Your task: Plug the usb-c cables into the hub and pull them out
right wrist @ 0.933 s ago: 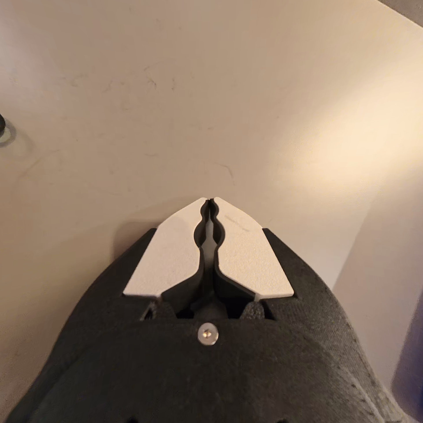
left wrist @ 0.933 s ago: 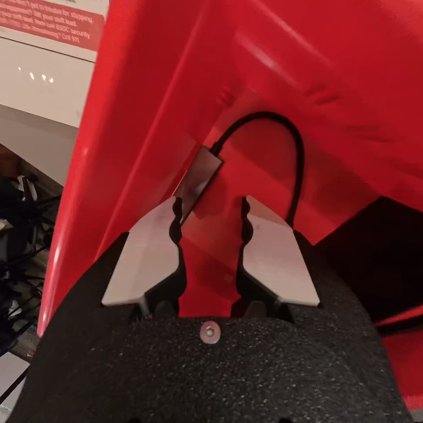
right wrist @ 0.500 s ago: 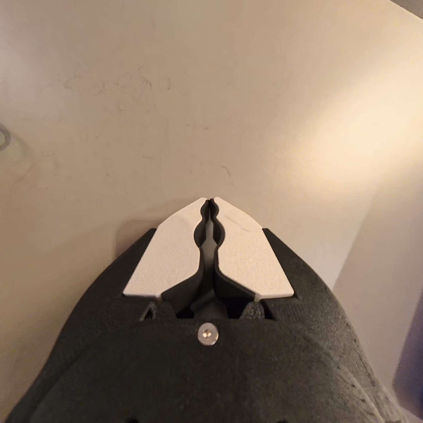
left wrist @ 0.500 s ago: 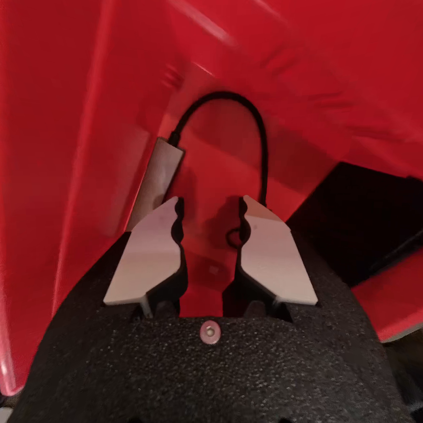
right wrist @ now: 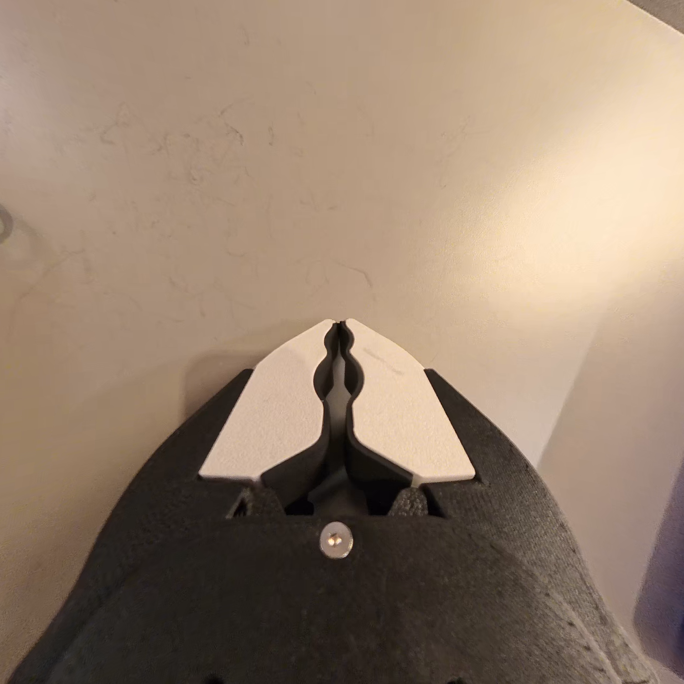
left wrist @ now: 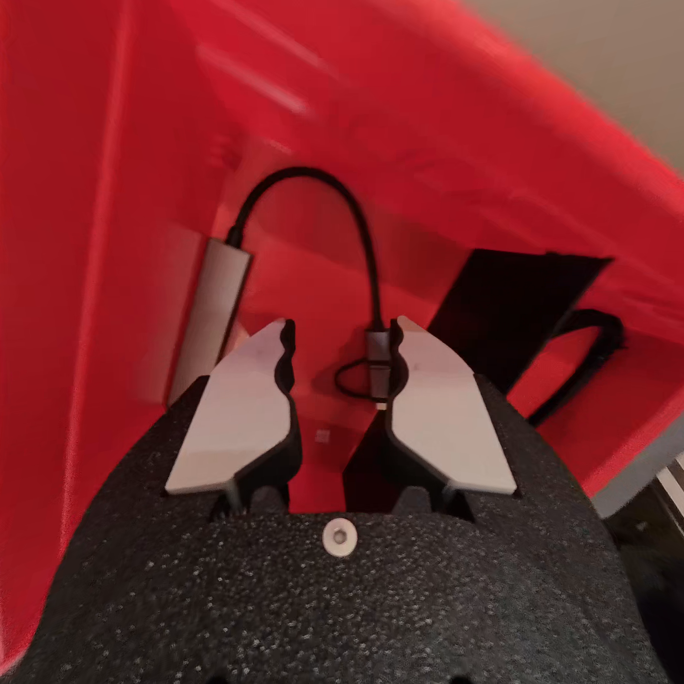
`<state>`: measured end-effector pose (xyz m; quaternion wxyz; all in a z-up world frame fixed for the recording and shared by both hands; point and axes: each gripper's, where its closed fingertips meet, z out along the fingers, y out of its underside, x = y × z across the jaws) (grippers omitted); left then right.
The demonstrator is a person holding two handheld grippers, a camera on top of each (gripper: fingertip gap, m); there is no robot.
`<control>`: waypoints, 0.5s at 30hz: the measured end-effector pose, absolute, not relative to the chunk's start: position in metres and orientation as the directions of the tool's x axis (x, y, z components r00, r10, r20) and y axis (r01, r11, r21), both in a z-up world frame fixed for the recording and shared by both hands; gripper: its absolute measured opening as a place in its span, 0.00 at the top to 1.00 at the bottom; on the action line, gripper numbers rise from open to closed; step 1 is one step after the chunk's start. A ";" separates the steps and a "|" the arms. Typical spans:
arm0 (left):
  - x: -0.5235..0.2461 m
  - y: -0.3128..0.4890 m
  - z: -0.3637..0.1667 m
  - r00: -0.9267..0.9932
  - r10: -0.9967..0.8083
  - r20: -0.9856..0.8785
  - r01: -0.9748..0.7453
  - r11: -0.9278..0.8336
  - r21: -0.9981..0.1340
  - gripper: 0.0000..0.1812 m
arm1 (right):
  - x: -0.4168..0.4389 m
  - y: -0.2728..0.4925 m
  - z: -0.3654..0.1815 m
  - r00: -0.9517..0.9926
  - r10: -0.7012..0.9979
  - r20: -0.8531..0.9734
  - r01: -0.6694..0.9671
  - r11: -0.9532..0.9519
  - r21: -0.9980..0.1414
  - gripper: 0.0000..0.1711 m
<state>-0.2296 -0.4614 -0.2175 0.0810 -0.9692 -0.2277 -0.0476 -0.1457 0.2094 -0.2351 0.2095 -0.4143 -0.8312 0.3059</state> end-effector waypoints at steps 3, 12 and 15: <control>-0.221 -0.446 -0.220 0.914 0.370 0.168 0.390 -0.914 -0.108 0.73 | -0.149 0.209 -0.235 -0.564 0.820 0.095 0.563 0.466 -0.682 1.00; -0.232 -0.437 -0.240 0.911 0.399 0.103 0.398 -0.917 0.032 0.93 | -0.154 0.208 -0.235 -0.549 0.830 0.100 0.568 0.459 -0.683 1.00; -0.228 -0.435 -0.241 0.912 0.394 0.115 0.395 -0.919 0.021 0.98 | -0.154 0.208 -0.235 -0.548 0.830 0.098 0.568 0.456 -0.685 1.00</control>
